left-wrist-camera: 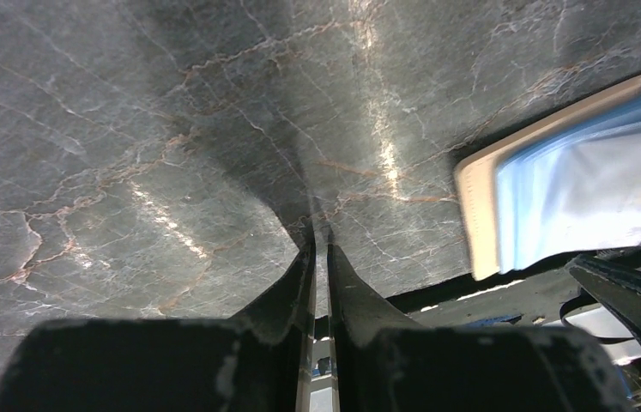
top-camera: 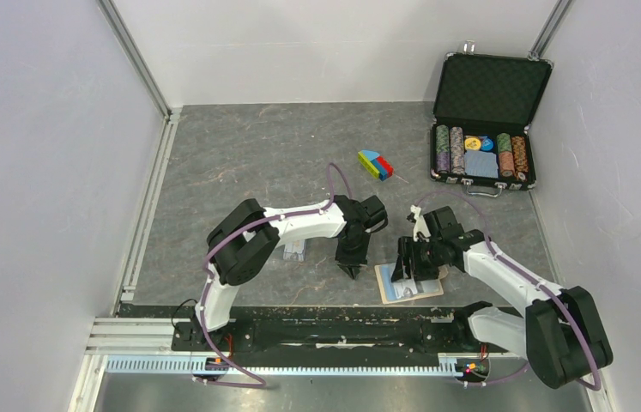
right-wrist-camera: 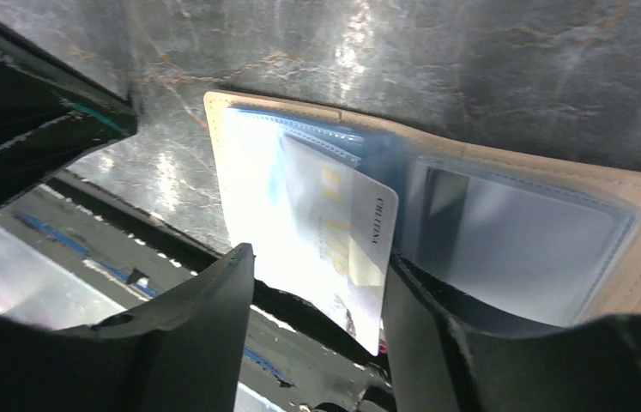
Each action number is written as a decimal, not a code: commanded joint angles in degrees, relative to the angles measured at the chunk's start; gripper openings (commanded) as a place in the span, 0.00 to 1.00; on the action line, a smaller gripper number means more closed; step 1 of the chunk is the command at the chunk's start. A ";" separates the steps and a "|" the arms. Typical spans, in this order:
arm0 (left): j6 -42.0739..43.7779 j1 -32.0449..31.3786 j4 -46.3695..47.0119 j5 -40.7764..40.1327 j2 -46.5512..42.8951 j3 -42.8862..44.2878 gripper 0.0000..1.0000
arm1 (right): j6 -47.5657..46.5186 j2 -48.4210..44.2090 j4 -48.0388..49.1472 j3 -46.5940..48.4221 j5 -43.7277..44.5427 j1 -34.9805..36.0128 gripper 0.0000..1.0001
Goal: Put the credit cards into the card holder
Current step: Insert the credit card into the card holder.
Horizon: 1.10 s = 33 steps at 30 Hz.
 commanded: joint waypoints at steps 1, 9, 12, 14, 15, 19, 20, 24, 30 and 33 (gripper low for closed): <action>2.62 0.21 -0.37 -1.07 -1.24 2.15 0.15 | -3.52 -0.60 -5.58 4.69 6.77 2.05 0.59; 2.81 0.15 -0.19 -0.81 -1.18 2.19 0.15 | -5.51 -0.88 -10.03 8.59 15.69 4.96 0.68; 2.84 0.12 -0.11 -0.56 -1.07 2.28 0.15 | -6.00 -0.79 -10.71 8.06 18.43 5.01 0.70; 2.79 0.03 0.27 -0.21 -1.14 2.27 0.15 | -6.22 -0.85 -10.75 7.50 19.96 5.08 0.71; 2.73 -0.02 0.43 0.09 -1.12 2.27 0.15 | -6.26 -0.67 -10.78 7.30 20.54 5.08 0.71; 1.95 -0.44 2.37 1.68 -1.00 2.07 0.15 | -5.94 -0.28 -8.49 5.68 18.05 5.02 0.61; 1.68 -0.57 2.97 2.42 -0.98 1.95 0.15 | -5.55 -0.19 -7.31 5.06 16.07 5.03 0.57; 0.62 -1.26 4.62 3.77 0.03 2.14 0.15 | -2.66 0.10 -1.98 2.23 9.14 5.05 0.46; -0.24 -2.12 6.11 4.90 2.05 1.91 0.14 | -0.91 2.02 1.43 0.06 5.28 5.16 0.41; -0.87 -2.27 7.26 5.36 2.39 1.61 0.14 | 1.41 1.68 3.88 -0.29 2.38 5.78 0.33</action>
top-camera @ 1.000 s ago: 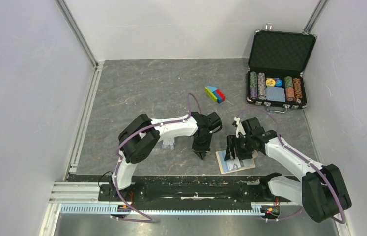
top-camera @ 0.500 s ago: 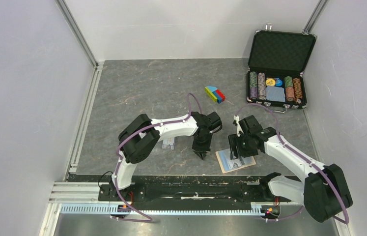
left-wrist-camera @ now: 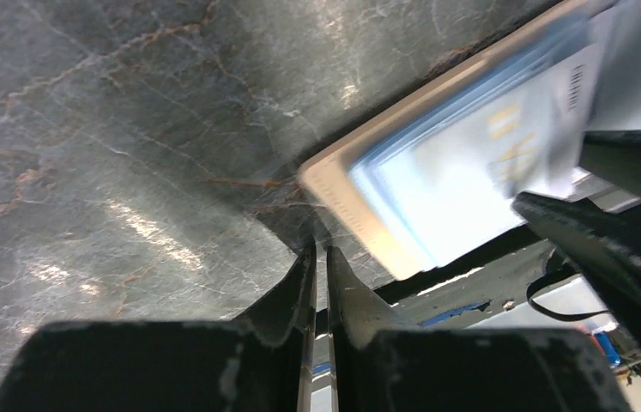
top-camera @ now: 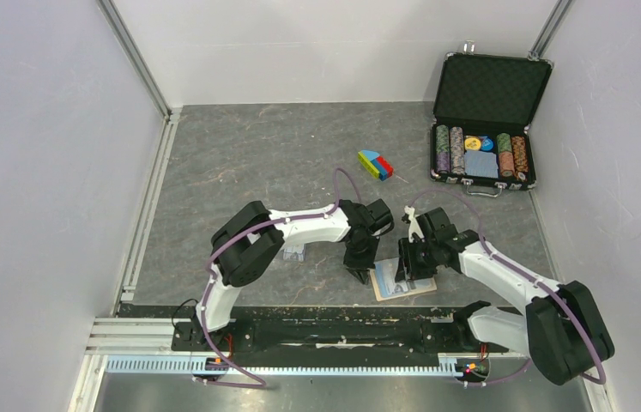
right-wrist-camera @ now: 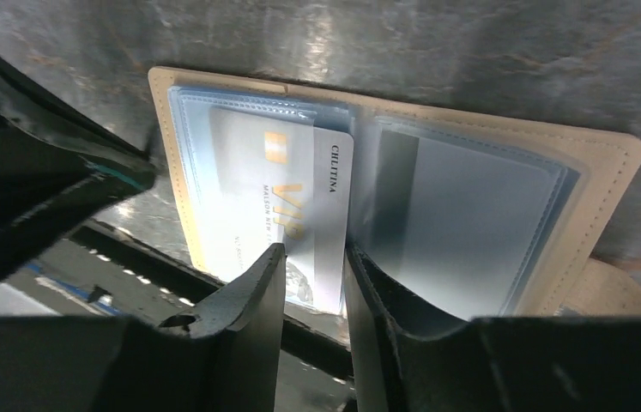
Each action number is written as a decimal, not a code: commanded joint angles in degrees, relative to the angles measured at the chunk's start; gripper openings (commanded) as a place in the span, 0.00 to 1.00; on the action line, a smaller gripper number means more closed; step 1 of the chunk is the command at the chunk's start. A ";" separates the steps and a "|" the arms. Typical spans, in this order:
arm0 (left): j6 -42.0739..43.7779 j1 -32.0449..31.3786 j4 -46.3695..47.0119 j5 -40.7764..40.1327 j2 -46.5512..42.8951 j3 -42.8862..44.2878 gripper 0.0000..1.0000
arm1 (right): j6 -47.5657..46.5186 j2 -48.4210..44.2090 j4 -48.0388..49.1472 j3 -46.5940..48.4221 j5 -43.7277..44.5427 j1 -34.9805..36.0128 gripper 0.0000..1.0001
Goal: Put the credit cards into the card holder
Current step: Insert the credit card into the card holder.
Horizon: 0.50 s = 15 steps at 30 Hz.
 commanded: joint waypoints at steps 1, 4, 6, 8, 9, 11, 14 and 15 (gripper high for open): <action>-1.50 -0.54 3.11 1.39 1.27 1.27 0.14 | 4.28 0.56 5.70 -1.97 -6.16 1.33 0.32; -1.53 -0.50 3.25 1.12 1.09 1.25 0.14 | 6.67 0.79 8.35 -2.67 -8.08 2.39 0.28; -1.43 -0.42 2.79 0.52 0.67 1.18 0.14 | 8.99 0.95 11.36 -3.87 -9.55 3.15 0.26; -1.25 -0.30 2.15 -0.41 -0.02 0.98 0.14 | 11.03 1.40 13.96 -4.64 -10.39 4.53 0.26; -1.09 -0.15 1.82 -0.82 -0.55 0.88 0.14 | 12.06 1.60 15.35 -4.88 -10.40 5.35 0.26; -0.83 0.28 0.96 -2.11 -1.70 0.27 0.15 | 14.14 2.28 18.12 -5.45 -10.95 6.64 0.26; -0.47 1.31 0.11 -3.53 -3.73 -1.15 0.15 | 16.49 3.63 21.20 -5.62 -11.43 8.53 0.25; -0.18 1.76 -0.35 -4.12 -4.51 -1.58 0.15 | 17.07 4.11 21.88 -5.45 -11.57 9.10 0.23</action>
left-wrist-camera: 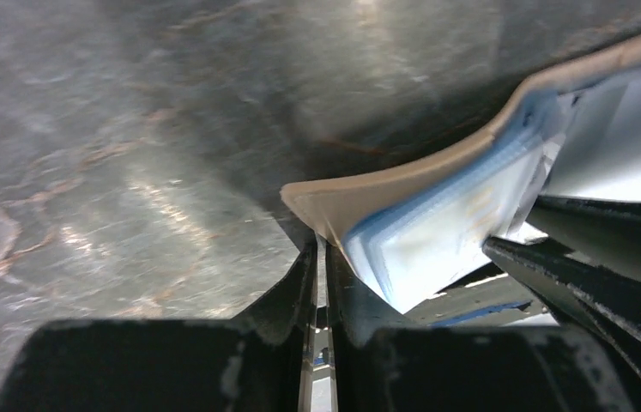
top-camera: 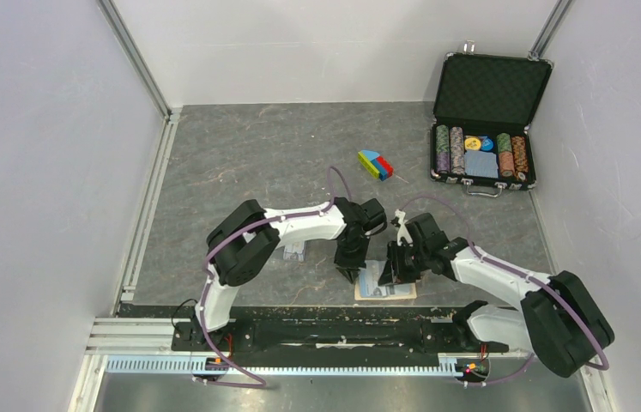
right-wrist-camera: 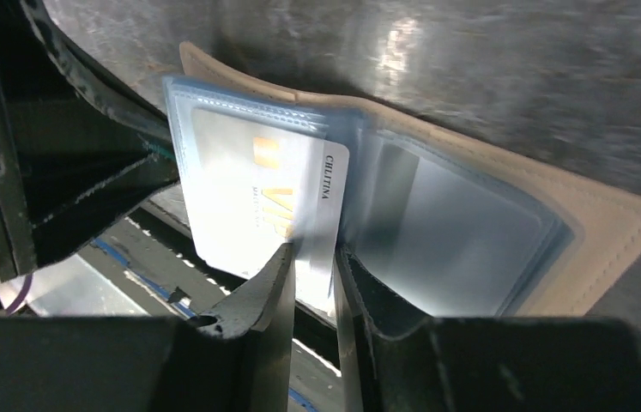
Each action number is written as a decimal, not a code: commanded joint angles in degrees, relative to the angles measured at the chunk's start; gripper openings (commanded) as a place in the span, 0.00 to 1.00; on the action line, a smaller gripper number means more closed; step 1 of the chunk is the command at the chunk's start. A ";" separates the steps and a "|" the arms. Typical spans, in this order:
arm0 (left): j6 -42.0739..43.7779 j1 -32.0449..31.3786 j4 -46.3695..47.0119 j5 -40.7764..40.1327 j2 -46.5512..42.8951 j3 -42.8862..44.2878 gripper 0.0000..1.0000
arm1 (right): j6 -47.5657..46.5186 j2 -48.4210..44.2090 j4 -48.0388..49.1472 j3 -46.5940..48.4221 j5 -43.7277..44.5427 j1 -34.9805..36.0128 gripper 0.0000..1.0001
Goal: Put the credit cards into the card holder
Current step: Insert the credit card into the card holder.
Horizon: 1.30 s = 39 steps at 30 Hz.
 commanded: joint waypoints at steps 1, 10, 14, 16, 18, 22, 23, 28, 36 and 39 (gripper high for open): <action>0.19 1.37 2.93 -3.42 -4.40 -1.11 0.15 | 5.94 2.82 9.61 -1.01 -4.52 3.76 0.21; 4.17 3.46 -4.80 -11.06 -8.03 -1.18 0.27 | 7.44 1.52 8.88 1.82 -2.47 4.42 0.17; 4.81 3.59 -4.83 -10.60 -9.74 -1.39 0.36 | 4.96 -0.06 3.56 4.02 1.22 4.51 0.32; 4.98 3.59 -4.07 -9.73 -11.00 -1.90 0.40 | 3.32 -0.76 0.42 5.30 3.27 4.54 0.37; 5.13 3.71 -2.12 -7.99 -12.44 -2.83 0.41 | 2.03 -1.50 -2.06 6.44 4.77 4.50 0.40; 3.98 4.70 3.29 -4.06 -16.40 -6.00 0.42 | 1.14 -3.11 -2.95 7.94 5.51 4.54 0.42; 3.58 5.05 5.04 -3.29 -17.96 -7.13 0.42 | 0.99 -3.29 -2.97 8.38 5.52 4.53 0.42; 1.59 9.43 13.64 2.94 -25.37 -14.42 0.45 | -0.45 -1.64 -3.15 11.26 4.45 4.50 0.41; 4.08 22.72 13.84 8.39 -37.00 -23.47 0.49 | -0.39 5.57 -0.69 16.59 2.29 6.46 0.40; 7.68 28.10 8.57 7.61 -40.25 -24.21 0.50 | 0.15 9.13 0.68 19.37 1.95 8.39 0.39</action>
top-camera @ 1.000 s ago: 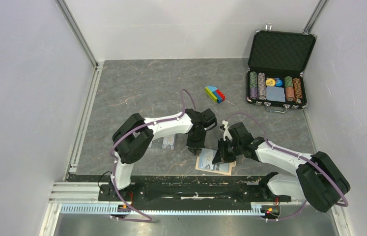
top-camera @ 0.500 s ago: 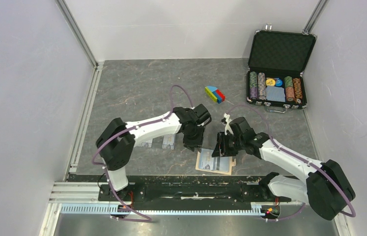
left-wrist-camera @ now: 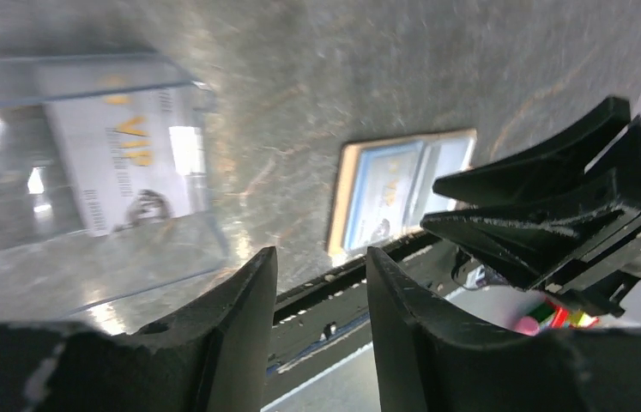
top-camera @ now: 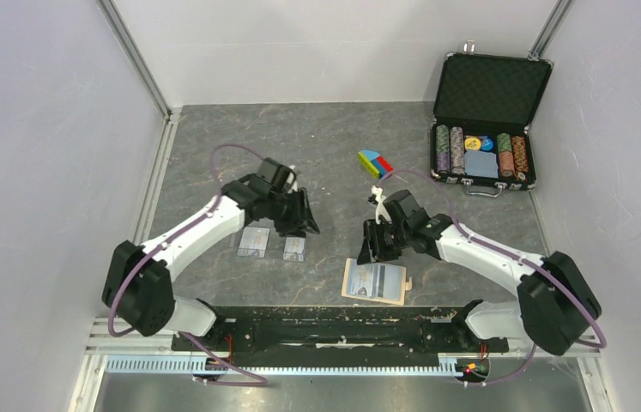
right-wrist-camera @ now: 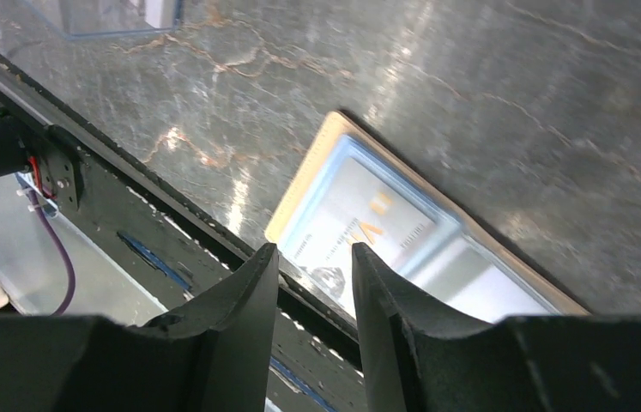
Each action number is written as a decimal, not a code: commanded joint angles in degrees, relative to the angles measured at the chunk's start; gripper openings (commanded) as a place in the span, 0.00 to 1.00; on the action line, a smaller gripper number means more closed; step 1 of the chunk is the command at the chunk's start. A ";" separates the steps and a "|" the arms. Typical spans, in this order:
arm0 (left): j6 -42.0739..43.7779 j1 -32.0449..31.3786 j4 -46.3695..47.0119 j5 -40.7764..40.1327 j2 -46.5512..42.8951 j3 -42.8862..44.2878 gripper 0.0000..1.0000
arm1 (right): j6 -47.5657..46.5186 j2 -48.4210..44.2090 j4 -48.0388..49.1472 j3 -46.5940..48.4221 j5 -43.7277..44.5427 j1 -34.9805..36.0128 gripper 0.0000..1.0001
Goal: Put the credit cards into the card holder
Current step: Insert the credit card into the card holder, then pick up the credit card from the storage box.
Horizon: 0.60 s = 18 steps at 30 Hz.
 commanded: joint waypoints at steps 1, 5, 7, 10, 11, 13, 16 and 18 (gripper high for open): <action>6.28 7.09 -6.15 0.28 -5.37 -0.62 0.50 | 0.00 4.71 3.57 5.99 -1.21 2.90 0.39; 11.35 11.22 -16.33 -8.95 -4.72 1.28 0.51 | 0.42 10.79 4.73 11.25 -1.52 6.16 0.38; 13.07 11.55 -19.08 -12.77 -3.39 1.91 0.52 | 0.86 13.46 5.32 13.77 -1.88 7.62 0.38; 13.75 11.62 -19.50 -14.46 -0.63 2.03 0.52 | 1.38 16.65 6.05 16.71 -2.13 9.34 0.38; 13.67 11.61 -19.14 -14.57 0.34 1.87 0.52 | 1.58 17.28 6.29 17.33 -2.17 9.74 0.38; 13.51 11.61 -17.27 -13.04 2.12 1.37 0.52 | 2.17 18.20 7.23 17.79 -2.50 10.33 0.38; 12.74 11.43 -13.67 -10.24 4.77 0.88 0.51 | 3.55 19.37 9.23 17.60 -3.25 10.75 0.38; 12.32 11.19 -12.31 -9.54 6.29 1.05 0.50 | 4.43 19.99 10.82 17.26 -3.99 10.88 0.38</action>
